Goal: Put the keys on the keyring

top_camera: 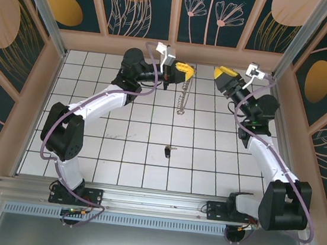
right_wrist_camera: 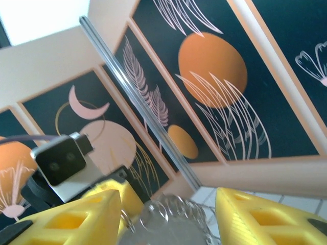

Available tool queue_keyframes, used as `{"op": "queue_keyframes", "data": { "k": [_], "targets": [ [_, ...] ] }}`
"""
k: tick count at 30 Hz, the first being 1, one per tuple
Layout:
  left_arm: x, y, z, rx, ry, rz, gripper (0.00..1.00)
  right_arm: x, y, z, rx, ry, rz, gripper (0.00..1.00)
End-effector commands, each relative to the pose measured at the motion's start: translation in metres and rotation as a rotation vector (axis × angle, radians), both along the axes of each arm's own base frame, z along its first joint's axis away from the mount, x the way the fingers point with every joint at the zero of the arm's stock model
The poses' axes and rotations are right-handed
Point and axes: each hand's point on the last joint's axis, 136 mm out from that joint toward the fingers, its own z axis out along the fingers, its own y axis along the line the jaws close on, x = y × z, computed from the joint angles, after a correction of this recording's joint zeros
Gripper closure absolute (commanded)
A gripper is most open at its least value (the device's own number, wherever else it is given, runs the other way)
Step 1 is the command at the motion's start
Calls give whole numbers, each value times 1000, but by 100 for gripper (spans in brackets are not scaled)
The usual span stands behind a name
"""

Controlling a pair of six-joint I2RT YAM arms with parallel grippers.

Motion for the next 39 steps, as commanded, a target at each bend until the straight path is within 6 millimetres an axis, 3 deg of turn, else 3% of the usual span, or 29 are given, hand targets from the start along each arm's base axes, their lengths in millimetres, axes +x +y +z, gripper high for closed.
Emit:
{"op": "queue_keyframes", "data": {
  "k": [1, 8, 15, 17, 18, 23, 35, 39],
  "targets": [
    [-22, 7, 26, -20, -163, -33, 100, -7, 1, -23, -62, 21, 2, 49],
    [-33, 9, 29, -12, -207, -69, 100, -36, 17, -36, -92, -43, 123, 55],
    [-32, 10, 29, -6, -186, -55, 100, -32, 26, -56, -113, 27, 135, 56],
    [-27, 10, 25, 2, -172, -28, 100, -29, 25, -68, -112, 79, 125, 55],
    [-32, 15, 38, -11, -194, -10, 100, -29, 26, -75, -113, 104, 132, 55],
    [-27, 22, 40, -19, -201, 72, 100, -35, 31, -114, -127, 256, 133, 54],
    [-25, 63, 54, -40, -194, 260, 100, -73, 45, -222, -208, 703, 44, 55],
    [-25, 71, 52, -31, -179, 314, 100, -87, 54, -244, -227, 817, 29, 55]
  ]
}}
